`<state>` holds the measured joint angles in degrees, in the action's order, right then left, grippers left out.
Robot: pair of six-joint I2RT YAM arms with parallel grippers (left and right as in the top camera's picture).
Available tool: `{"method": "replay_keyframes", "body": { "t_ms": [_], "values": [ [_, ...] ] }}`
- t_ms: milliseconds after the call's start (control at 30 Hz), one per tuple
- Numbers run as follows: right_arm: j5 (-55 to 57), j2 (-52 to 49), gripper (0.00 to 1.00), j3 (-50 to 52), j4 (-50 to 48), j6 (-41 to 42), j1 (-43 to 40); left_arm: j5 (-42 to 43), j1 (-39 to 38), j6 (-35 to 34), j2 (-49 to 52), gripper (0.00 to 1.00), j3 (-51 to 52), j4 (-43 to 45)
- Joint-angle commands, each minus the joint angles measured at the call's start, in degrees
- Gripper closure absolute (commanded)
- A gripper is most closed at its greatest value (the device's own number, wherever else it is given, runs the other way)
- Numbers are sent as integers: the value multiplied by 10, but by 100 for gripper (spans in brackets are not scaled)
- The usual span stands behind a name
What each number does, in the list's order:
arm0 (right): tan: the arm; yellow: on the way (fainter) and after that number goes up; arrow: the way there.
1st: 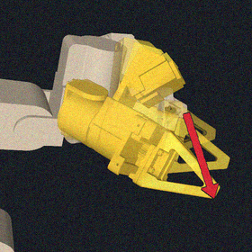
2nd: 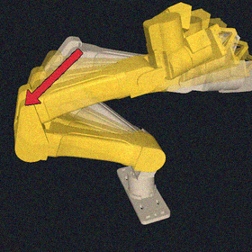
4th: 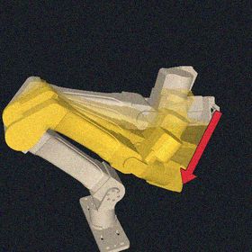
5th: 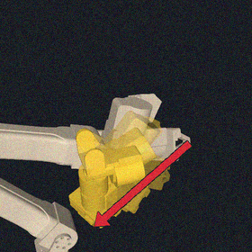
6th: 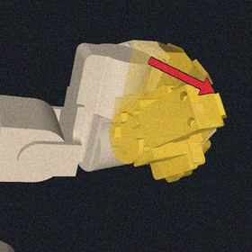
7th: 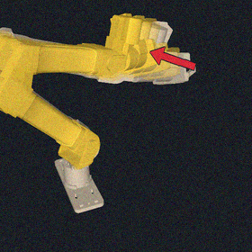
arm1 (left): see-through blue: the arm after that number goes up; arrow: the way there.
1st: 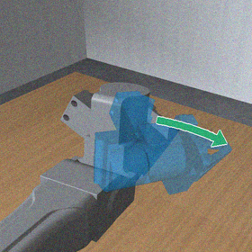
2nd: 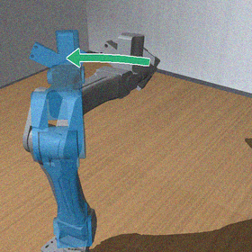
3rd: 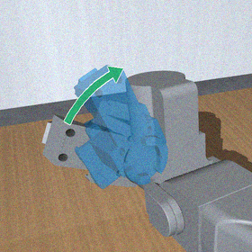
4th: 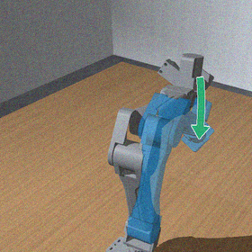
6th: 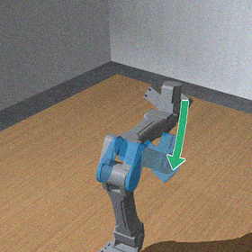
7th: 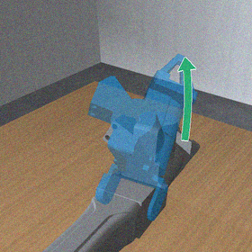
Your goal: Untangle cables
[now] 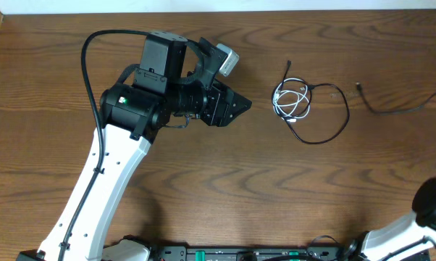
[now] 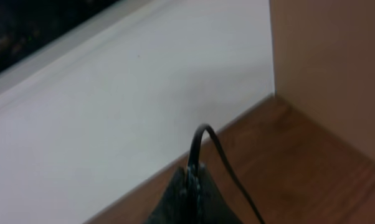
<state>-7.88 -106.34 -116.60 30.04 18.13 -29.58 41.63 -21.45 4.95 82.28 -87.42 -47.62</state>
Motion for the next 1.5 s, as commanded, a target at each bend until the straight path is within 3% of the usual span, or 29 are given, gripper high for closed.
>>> {"method": "replay_keyframes", "body": {
  "t_ms": [0, 233, 500, 967, 1033, 1100, 1200, 1233, 1467],
  "values": [
    [2, -39, 99, -134, 33, -8, -16, -8, 1, 6, -3, 37, -1, 1],
    [3, -120, 99, -316, 77, 5, -46, -25, 1, 6, -1, 37, -1, 1],
    [28, -177, 99, -319, 74, -13, -73, -25, 1, 6, 18, 37, -1, 6],
    [46, -364, 97, -319, 163, -50, -76, -25, 1, 6, 42, 37, -1, 18],
    [48, -384, 84, -319, 179, -56, -76, -25, 1, 6, 42, 37, -1, 18],
    [47, -400, 57, -319, 191, -61, -76, -25, 1, 6, 42, 37, -1, 18],
    [48, -414, 8, -319, 213, -67, -75, -25, 1, 6, 42, 37, -1, 18],
    [47, -414, 1, -319, 217, -67, -75, -25, 1, 6, 42, 37, -1, 17],
    [-23, -379, 1, -319, 229, -114, -71, -25, 1, 6, 42, 37, -1, 18]
  ]
}}
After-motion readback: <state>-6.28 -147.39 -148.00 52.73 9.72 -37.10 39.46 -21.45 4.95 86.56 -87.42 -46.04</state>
